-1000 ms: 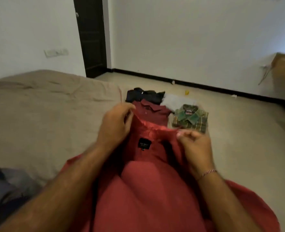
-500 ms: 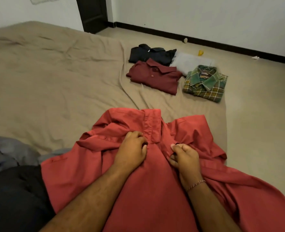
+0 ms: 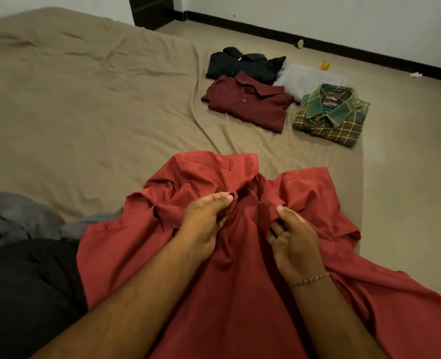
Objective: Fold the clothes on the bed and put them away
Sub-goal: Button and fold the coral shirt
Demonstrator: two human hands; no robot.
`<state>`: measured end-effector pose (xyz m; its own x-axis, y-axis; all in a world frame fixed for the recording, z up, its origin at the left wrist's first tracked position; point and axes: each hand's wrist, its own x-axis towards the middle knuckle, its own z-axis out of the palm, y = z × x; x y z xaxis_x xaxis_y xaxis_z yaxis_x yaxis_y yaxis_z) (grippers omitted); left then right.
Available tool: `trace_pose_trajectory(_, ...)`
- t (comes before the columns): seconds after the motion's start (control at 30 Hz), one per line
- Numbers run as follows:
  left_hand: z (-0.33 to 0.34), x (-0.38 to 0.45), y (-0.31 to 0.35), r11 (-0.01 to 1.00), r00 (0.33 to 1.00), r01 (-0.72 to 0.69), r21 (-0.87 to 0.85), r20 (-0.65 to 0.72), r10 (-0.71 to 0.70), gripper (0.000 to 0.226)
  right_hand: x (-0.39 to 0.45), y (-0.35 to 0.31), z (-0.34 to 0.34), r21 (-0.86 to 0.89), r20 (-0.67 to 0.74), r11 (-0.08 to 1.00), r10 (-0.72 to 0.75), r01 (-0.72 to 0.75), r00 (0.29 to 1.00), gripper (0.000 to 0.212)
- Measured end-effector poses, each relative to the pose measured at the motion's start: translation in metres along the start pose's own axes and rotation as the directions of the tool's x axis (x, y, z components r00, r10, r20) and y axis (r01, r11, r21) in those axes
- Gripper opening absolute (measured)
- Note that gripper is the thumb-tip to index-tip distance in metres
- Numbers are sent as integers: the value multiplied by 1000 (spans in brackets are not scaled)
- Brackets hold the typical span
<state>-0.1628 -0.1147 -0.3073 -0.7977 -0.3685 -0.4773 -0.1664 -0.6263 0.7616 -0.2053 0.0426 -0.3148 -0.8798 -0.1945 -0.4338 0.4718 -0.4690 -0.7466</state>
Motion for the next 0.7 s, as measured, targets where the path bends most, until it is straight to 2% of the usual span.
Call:
trace_pose_trajectory(0.2, 6, -4, -16, 989, 988, -120, 88, -88, 128, 12, -8, 11, 13, 0, -13, 997, -71, 71, 997, 17)
trace_pose_trajectory(0.27, 4, -4, -22, 946, 969, -197, 258, -98, 228, 10, -10, 15, 15, 15, -7, 996, -90, 90, 996, 16)
trace_pose_trajectory(0.33, 4, -5, -26, 842, 936, -276, 463, -70, 345, 11, -11, 18, 17, 35, 12, 994, -101, 101, 995, 16)
trace_pose_trajectory(0.4, 8, -8, -25, 774, 911, -322, 545, -43, 409, 12, -11, 18, 17, 38, 45, 993, -117, 116, 992, 14)
trace_pose_trajectory(0.53, 10, -12, -21, 696, 853, -400, 596, -35, 521, 12, -13, 17, 19, 30, 74, 988, -153, 151, 986, 9)
trace_pose_trajectory(0.7, 9, -16, -18, 742, 871, -406, 534, -21, 491, 8, -16, 23, 19, -15, 61, 982, -187, 188, 980, 11)
